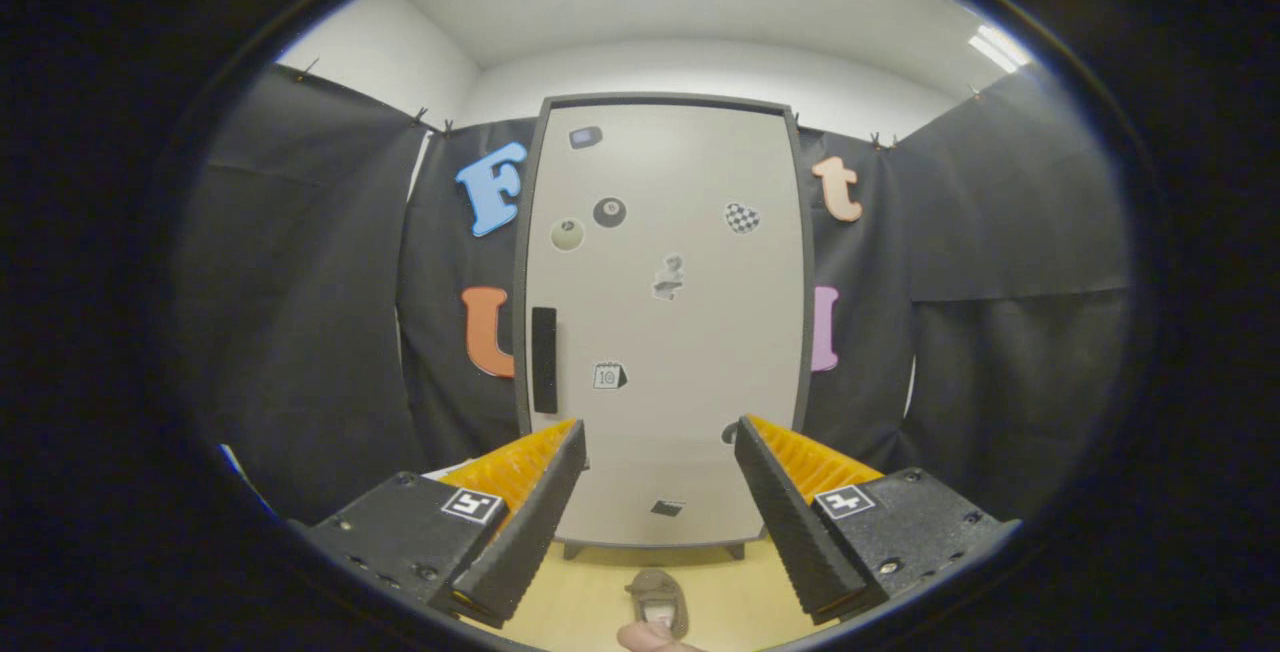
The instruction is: Open the shoe cabinet door, grab the shoes and put them into the shoe cabinet, then close the shoe cabinet door.
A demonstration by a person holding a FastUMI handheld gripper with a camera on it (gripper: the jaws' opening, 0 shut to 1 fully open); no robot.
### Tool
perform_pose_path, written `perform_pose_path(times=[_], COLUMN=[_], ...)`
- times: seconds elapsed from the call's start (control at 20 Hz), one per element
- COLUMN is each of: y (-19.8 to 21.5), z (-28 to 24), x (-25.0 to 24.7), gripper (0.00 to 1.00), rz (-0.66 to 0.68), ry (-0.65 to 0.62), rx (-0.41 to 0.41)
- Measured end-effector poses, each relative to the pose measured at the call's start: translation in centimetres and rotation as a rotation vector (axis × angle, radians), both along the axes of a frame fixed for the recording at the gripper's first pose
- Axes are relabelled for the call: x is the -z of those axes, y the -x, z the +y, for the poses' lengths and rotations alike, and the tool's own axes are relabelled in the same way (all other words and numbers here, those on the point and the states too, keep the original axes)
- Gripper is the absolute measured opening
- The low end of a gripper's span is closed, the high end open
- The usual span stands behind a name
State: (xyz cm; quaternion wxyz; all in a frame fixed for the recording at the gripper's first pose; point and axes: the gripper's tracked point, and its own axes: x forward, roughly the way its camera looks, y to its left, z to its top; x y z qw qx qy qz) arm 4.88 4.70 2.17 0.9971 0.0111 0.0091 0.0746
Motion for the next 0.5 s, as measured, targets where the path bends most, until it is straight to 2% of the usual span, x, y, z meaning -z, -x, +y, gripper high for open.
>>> perform_pose_path(times=[0.3,0.5], y=[-5.4,-9.7], z=[4.4,9.0], x=[-1.9,-2.4], gripper=[0.99,0.99], rz=[0.001,0.005], ry=[-0.031,-0.051], rx=[-0.046,-0.125])
